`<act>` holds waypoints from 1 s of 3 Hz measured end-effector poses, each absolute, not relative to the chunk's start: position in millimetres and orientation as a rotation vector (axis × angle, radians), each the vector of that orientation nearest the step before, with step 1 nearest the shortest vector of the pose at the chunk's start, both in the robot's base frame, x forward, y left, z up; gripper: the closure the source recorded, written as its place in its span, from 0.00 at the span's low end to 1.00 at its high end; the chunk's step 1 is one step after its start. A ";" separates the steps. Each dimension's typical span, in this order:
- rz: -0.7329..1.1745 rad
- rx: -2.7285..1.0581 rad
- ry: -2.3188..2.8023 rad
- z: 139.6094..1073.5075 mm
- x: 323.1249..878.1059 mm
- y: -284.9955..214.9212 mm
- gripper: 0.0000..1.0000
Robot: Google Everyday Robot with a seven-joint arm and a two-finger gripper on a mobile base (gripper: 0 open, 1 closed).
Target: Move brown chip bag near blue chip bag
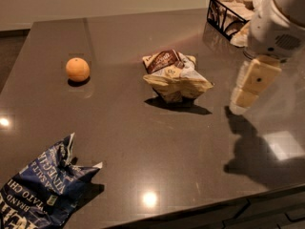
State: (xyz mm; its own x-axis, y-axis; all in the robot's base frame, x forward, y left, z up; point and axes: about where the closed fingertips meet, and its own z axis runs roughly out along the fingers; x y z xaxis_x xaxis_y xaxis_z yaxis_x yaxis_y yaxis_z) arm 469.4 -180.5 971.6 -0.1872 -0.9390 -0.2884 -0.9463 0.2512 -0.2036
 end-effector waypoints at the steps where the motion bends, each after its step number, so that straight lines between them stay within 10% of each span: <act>1: 0.135 -1.660 2.159 958.2 499.9 -150.1 0.00; 3: 0.190 -1.472 2.134 938.9 560.7 -109.4 0.00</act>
Offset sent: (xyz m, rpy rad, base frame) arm 0.1053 0.0790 -0.0325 0.2686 -0.0784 -0.1137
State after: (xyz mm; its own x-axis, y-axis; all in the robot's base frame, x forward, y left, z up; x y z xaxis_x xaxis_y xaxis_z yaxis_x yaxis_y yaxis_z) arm 560.7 -109.4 938.9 -0.2612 -0.8255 -0.5003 -0.9010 0.3945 -0.1805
